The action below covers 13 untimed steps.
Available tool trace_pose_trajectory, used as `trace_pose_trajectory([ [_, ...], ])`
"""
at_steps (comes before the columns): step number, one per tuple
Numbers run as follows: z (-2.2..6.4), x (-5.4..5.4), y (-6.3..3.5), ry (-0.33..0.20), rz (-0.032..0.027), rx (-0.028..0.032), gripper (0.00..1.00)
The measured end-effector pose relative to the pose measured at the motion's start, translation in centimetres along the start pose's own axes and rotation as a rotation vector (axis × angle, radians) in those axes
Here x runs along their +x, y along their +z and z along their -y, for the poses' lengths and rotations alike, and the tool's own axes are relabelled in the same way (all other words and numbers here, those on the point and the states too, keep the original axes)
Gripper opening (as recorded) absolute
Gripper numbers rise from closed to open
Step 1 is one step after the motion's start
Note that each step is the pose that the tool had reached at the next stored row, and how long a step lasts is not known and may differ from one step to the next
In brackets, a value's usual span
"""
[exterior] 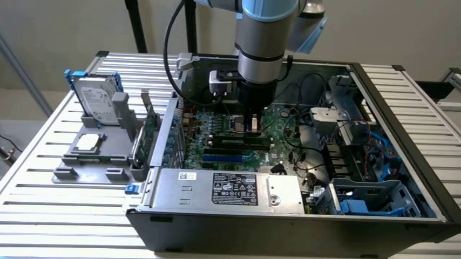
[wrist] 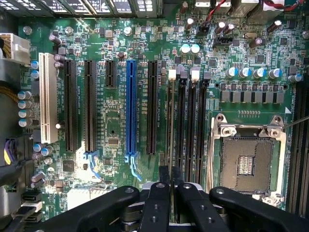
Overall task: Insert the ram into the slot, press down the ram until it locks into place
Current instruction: 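Insert the ram into the slot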
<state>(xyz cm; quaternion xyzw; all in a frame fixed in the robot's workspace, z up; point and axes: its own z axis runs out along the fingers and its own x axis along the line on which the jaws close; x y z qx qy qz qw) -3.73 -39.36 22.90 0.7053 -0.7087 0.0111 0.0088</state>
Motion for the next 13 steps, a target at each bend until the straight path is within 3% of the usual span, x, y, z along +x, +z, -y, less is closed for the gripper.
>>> trace_pose_trajectory([
  [13,-0.01,-0.02,0.21,0.0,-0.0008,-0.0004,0.15],
])
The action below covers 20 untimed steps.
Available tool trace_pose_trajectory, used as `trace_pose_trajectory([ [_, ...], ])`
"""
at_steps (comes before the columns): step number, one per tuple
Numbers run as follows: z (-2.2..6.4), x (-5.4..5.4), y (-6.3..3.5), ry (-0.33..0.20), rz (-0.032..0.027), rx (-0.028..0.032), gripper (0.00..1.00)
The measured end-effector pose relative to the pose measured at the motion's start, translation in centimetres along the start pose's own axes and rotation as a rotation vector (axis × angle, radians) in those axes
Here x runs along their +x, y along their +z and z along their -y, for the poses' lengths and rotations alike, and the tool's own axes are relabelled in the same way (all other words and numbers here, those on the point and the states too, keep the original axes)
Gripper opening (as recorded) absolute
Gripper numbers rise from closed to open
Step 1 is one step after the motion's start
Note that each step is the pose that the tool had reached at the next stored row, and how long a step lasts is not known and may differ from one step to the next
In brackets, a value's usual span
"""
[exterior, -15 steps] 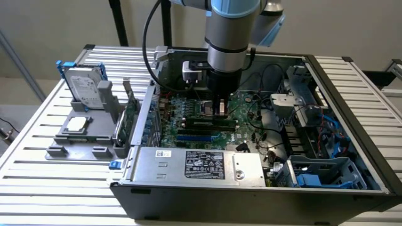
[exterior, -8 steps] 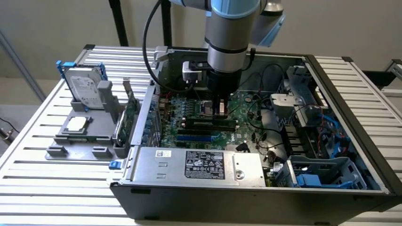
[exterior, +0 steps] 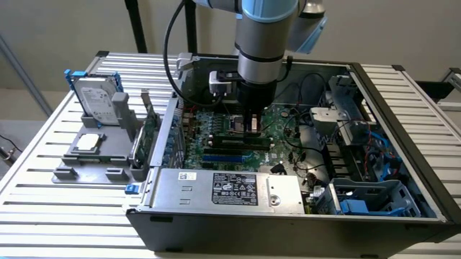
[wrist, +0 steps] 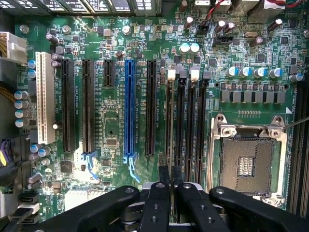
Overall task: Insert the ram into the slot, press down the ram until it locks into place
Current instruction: 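Insert the ram into the slot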
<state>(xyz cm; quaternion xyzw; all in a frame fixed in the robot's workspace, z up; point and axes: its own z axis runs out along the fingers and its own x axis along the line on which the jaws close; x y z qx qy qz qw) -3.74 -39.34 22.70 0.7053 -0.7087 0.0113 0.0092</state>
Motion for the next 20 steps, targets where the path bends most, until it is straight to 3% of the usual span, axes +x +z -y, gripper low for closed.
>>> trace_pose_trajectory([
  [3,0.0,0.0,-0.31,0.0,0.0003,-0.0001,0.27],
  [11,-0.1,0.1,-2.14,0.0,0.0016,-0.011,0.27],
  [14,-0.34,0.1,-2.28,0.0,0.0027,-0.0115,0.12],
  [20,-0.34,0.1,-2.29,0.0,0.0026,-0.0116,0.11],
])
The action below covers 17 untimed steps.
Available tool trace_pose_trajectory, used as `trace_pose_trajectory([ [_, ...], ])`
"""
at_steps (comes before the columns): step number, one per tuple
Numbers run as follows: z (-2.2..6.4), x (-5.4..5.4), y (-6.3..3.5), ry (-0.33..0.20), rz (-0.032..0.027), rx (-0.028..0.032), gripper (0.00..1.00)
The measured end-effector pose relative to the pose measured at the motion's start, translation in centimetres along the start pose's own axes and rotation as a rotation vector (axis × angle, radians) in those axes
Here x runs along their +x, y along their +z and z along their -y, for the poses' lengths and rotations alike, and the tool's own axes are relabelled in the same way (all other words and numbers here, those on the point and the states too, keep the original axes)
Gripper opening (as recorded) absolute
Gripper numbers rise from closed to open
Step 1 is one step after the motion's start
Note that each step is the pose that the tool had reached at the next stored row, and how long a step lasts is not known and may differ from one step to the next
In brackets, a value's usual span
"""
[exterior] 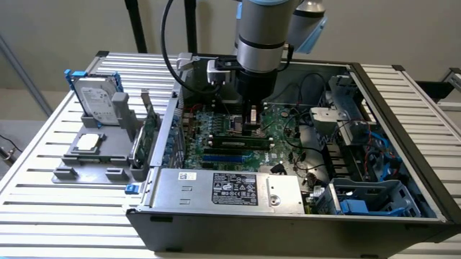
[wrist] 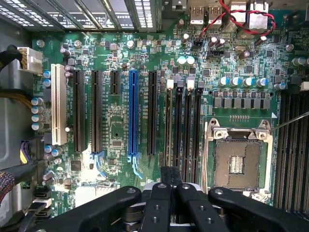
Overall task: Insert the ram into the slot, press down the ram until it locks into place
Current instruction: 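Press down the ram until it locks into place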
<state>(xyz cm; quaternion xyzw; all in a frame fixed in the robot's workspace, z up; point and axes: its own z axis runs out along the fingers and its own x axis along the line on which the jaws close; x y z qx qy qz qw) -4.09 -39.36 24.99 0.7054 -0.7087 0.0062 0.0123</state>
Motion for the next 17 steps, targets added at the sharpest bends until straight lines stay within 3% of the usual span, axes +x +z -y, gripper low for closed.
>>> trace_pose_trajectory([
  [11,0.0,0.0,0.05,0.0,-0.0001,0.0,0.11],
  [17,-0.19,-0.03,0.87,0.0,0.0001,0.0001,0.11],
])
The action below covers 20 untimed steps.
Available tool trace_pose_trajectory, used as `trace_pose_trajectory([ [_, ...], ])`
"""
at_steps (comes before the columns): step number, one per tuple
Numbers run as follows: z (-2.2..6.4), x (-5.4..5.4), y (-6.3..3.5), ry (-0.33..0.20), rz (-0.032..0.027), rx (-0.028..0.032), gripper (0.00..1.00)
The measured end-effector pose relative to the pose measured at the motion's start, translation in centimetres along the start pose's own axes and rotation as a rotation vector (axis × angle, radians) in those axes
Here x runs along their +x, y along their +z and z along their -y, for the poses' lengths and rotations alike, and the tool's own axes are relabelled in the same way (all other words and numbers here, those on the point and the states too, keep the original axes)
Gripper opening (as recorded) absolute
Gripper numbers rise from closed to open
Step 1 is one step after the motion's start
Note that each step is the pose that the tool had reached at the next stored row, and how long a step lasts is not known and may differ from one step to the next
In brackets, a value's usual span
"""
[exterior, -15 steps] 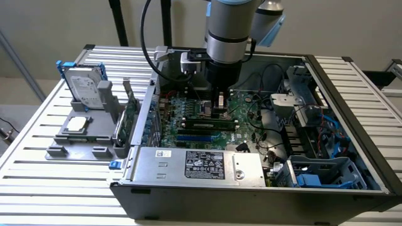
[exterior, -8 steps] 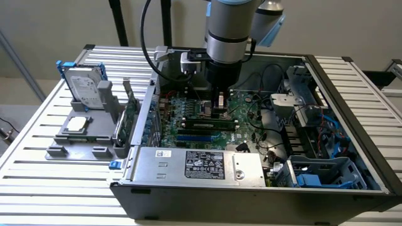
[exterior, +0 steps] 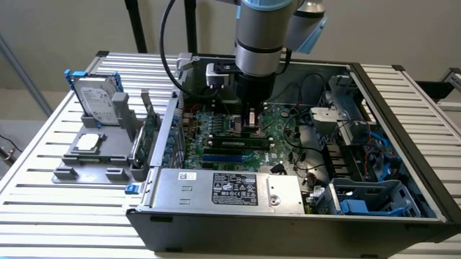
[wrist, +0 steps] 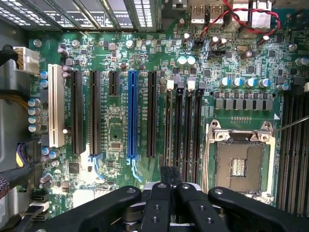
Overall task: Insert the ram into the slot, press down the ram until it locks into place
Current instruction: 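Press down the ram until it locks into place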
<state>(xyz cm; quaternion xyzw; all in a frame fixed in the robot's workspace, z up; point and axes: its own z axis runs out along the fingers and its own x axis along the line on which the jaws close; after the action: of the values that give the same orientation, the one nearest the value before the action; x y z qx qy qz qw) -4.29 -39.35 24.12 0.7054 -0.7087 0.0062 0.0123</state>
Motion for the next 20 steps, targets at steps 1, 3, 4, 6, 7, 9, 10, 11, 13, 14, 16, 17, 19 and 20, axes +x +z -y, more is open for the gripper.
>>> trace_pose_trajectory([
  [1,0.0,0.0,0.13,0.0,0.0,0.0,0.11],
  [3,-0.01,-0.1,0.31,0.0,-0.0002,-0.0001,0.11],
  [4,-0.01,-0.1,0.39,0.0,-0.0002,-0.0001,0.11],
  [6,0.0,-0.1,0.56,0.0,-0.0002,0.0,0.11],
  [7,0.0,-0.2,0.64,0.0,-0.0002,-0.0001,0.11],
  [9,0.0,-0.2,0.81,0.0,-0.0002,-0.0001,0.11],
  [10,0.0,-0.2,0.91,0.0,-0.0001,-0.0001,0.11],
  [11,0.0,-0.2,1.0,0.0,-0.0002,-0.0001,0.11],
  [13,0.0,-0.2,1.18,0.0,-0.0014,-0.0006,0.11],
  [14,0.0,-0.2,1.29,0.0,-0.0009,-0.0003,0.11],
  [16,0.0,-0.2,1.48,0.0,-0.0006,-0.0004,0.11],
  [17,0.0,-0.2,1.52,0.0,-0.0004,-0.0003,0.11],
  [19,0.01,-0.3,1.37,0.0,0.0009,-0.0009,0.11],
  [20,0.0,-0.3,1.05,0.0,0.0022,-0.0016,0.11],
])
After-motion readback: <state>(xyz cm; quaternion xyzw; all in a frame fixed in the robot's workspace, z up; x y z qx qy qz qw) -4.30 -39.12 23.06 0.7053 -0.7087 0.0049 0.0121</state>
